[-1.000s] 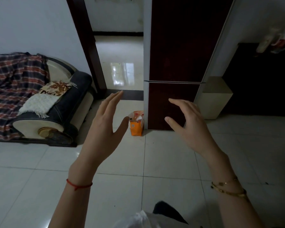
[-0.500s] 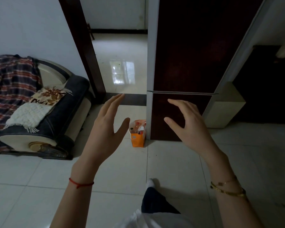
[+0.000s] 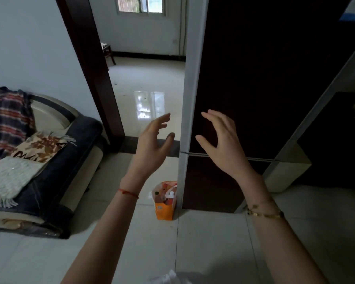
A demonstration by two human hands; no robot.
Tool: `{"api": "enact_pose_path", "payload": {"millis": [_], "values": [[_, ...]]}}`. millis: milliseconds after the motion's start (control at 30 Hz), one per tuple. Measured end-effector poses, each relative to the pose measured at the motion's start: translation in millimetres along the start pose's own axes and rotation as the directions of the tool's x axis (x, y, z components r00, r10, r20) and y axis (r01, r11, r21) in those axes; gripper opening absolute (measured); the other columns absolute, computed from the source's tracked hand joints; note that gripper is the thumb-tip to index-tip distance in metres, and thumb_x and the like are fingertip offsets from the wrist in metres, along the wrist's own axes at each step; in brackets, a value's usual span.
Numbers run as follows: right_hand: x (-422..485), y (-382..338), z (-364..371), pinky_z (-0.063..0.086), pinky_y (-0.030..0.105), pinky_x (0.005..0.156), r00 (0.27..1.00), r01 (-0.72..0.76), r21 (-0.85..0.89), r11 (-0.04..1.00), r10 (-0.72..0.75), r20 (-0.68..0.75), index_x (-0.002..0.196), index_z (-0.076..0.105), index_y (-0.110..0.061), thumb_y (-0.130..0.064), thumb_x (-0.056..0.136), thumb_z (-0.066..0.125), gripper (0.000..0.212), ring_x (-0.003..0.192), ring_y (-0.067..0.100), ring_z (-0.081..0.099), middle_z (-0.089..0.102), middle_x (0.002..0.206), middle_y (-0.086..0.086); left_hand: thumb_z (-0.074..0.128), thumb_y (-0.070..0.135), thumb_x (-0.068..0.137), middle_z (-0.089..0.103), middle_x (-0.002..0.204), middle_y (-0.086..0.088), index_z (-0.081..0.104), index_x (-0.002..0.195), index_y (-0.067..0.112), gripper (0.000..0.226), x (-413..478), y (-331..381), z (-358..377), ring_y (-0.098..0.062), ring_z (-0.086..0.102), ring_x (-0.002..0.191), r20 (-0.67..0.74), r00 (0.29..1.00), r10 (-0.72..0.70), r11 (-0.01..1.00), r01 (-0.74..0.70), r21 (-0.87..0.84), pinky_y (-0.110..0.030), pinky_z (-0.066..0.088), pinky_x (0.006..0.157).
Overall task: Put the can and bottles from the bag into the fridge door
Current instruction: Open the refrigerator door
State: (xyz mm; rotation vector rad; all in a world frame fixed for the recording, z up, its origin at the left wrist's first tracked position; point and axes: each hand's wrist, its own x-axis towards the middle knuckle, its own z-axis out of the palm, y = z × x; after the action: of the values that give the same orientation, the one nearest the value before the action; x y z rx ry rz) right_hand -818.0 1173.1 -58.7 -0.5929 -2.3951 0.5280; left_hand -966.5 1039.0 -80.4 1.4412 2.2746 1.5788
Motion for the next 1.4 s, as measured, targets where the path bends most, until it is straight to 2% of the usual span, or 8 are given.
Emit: {"api": "enact_pose_path", "payload": {"millis": [233,333,633,800,1033,1100,1233,1400], "values": [[88,20,26,0.022,0.034,0.117,1.000,-0.017,-0.064,0.998,0.017,-0.005,0.146,0.033,-0.018,-0.031,0.092,0.058,0.061,0.145,0.019,0.018,0.025,0.155,0.001,0.060,0.022,0.093,0.057,0.139,-0.004,0.046,0.142,0.014,0.051,109,-46,29,-0.014,0.057,0.119,0.019,0.996,-0.087,0.992,0.089,-0.091,-0.022,0.044,0.095],[118,27,41,0.014,0.037,0.118,0.998,-0.055,-0.085,0.995,0.055,0.005,0.149,0.027,-0.021,-0.030,0.094,0.055,0.063,0.149,0.020,0.008,0.017,0.159,-0.001,0.060,0.020,0.093,0.054,0.141,-0.006,0.043,0.144,0.013,0.054,151,-64,39,-0.016,0.056,0.120,0.043,0.996,-0.082,0.993,0.085,-0.085,-0.021,0.041,0.093],[194,47,87,0.012,0.050,0.121,0.988,-0.154,-0.158,0.975,0.146,-0.058,0.152,0.017,-0.023,-0.024,0.096,0.052,0.067,0.150,0.022,-0.004,0.004,0.162,-0.003,0.061,0.015,0.092,0.036,0.153,-0.016,0.026,0.151,0.005,0.069,247,-103,70,-0.028,0.041,0.138,0.243,0.970,0.013,0.996,0.010,-0.092,-0.041,0.036,0.113],[206,45,99,0.016,0.050,0.121,0.973,-0.195,-0.162,0.967,0.170,-0.156,0.152,0.017,-0.021,-0.021,0.095,0.052,0.067,0.150,0.020,-0.001,0.006,0.162,-0.004,0.059,0.009,0.088,0.052,0.140,-0.013,0.042,0.141,0.002,0.056,266,-112,81,-0.023,0.053,0.126,0.221,0.963,0.154,0.969,-0.104,-0.225,-0.037,0.043,0.108],[208,39,111,0.017,0.048,0.121,0.955,-0.247,-0.165,0.955,0.210,-0.211,0.152,0.018,-0.020,-0.021,0.096,0.051,0.065,0.150,0.021,0.001,0.006,0.162,-0.003,0.061,0.007,0.088,0.065,0.119,-0.009,0.055,0.123,0.003,0.035,276,-116,83,-0.018,0.064,0.108,0.162,0.973,0.166,0.939,-0.106,-0.328,-0.032,0.052,0.097],[208,37,114,0.018,0.048,0.121,0.950,-0.258,-0.158,0.953,0.220,-0.222,0.152,0.018,-0.019,-0.021,0.096,0.051,0.065,0.150,0.021,0.001,0.005,0.162,-0.003,0.062,0.007,0.088,0.066,0.119,-0.009,0.055,0.123,0.002,0.036,277,-117,81,-0.018,0.064,0.109,0.172,0.969,0.178,0.939,-0.114,-0.325,-0.027,0.052,0.096],[209,33,118,0.017,0.046,0.121,0.938,-0.287,-0.146,0.947,0.247,-0.242,0.152,0.018,-0.021,-0.023,0.097,0.050,0.064,0.150,0.020,0.001,0.006,0.162,-0.004,0.062,0.005,0.088,0.064,0.123,-0.010,0.052,0.127,0.001,0.040,279,-120,77,-0.018,0.062,0.113,0.218,0.957,0.192,0.945,-0.120,-0.305,-0.002,0.041,0.090],[209,19,115,0.019,0.042,0.121,0.899,-0.310,-0.113,0.944,0.252,-0.357,0.151,0.022,-0.021,-0.026,0.098,0.048,0.060,0.149,0.019,0.009,0.014,0.161,-0.002,0.062,0.005,0.089,0.062,0.129,-0.011,0.050,0.132,0.001,0.044,281,-122,71,-0.018,0.059,0.119,0.273,0.933,0.234,0.940,-0.145,-0.309,-0.007,0.042,0.095]]}}
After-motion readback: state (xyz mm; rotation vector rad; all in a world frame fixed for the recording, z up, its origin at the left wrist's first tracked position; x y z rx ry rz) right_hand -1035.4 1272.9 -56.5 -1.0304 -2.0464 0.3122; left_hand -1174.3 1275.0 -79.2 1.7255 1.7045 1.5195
